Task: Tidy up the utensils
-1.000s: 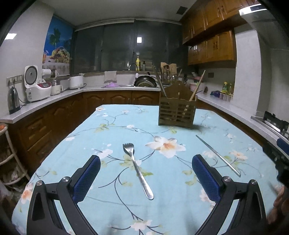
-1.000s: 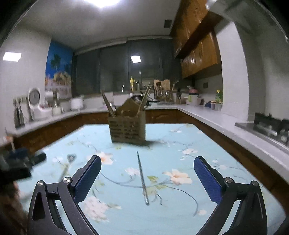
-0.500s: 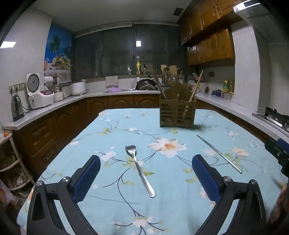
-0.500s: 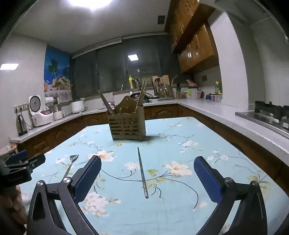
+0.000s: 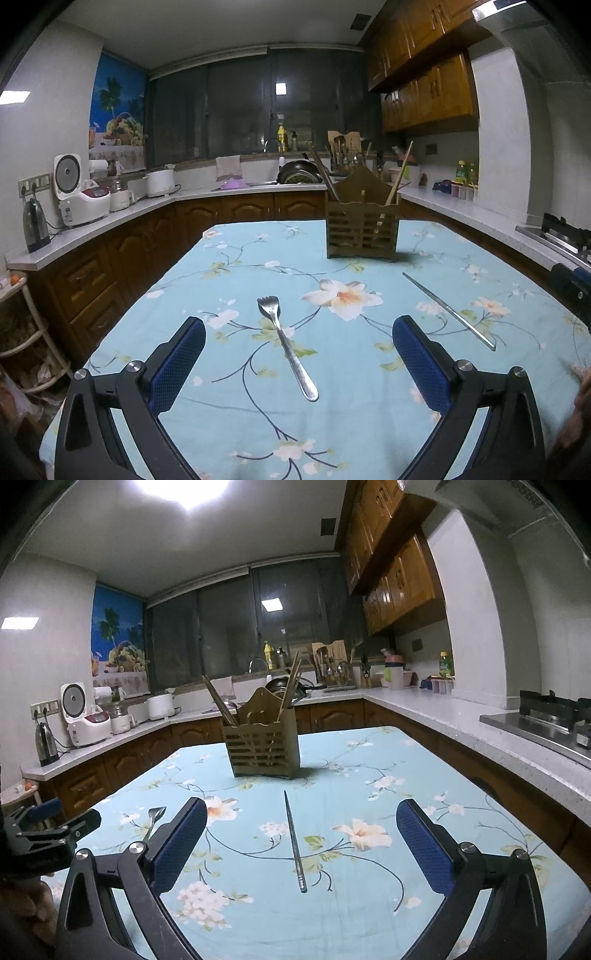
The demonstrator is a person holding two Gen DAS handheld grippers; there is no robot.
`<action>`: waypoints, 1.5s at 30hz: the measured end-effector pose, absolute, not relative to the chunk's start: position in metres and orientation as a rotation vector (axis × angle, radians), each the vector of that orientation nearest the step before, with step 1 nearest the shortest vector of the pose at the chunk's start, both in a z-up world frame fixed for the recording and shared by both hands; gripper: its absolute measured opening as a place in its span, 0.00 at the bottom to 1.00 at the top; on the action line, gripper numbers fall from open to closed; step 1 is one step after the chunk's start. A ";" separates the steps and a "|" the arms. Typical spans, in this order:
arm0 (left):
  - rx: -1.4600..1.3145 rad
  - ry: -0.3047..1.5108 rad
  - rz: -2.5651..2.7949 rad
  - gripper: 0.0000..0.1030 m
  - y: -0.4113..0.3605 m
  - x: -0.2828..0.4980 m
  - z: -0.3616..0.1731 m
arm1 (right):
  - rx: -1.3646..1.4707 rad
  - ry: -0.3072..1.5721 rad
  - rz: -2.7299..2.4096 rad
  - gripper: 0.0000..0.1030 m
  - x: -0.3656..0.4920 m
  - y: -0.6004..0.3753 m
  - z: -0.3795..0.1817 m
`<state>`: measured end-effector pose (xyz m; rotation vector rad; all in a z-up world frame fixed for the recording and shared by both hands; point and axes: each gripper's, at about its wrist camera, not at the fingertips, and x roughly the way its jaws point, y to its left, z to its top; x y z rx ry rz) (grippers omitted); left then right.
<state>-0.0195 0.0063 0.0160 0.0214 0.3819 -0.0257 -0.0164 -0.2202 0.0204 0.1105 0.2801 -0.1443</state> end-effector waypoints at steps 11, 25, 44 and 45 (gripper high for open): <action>0.032 0.371 -0.017 0.99 0.006 -0.022 0.015 | 0.105 0.286 -0.139 1.00 -0.015 -0.216 0.018; 0.033 0.364 -0.005 0.99 0.009 -0.020 0.015 | 0.104 0.285 -0.131 1.00 -0.015 -0.214 0.018; 0.040 0.366 -0.002 0.99 0.008 -0.020 0.015 | 0.104 0.291 -0.125 1.00 -0.012 -0.214 0.018; 0.041 0.367 -0.001 0.99 0.008 -0.020 0.015 | 0.105 0.290 -0.127 1.00 -0.012 -0.214 0.018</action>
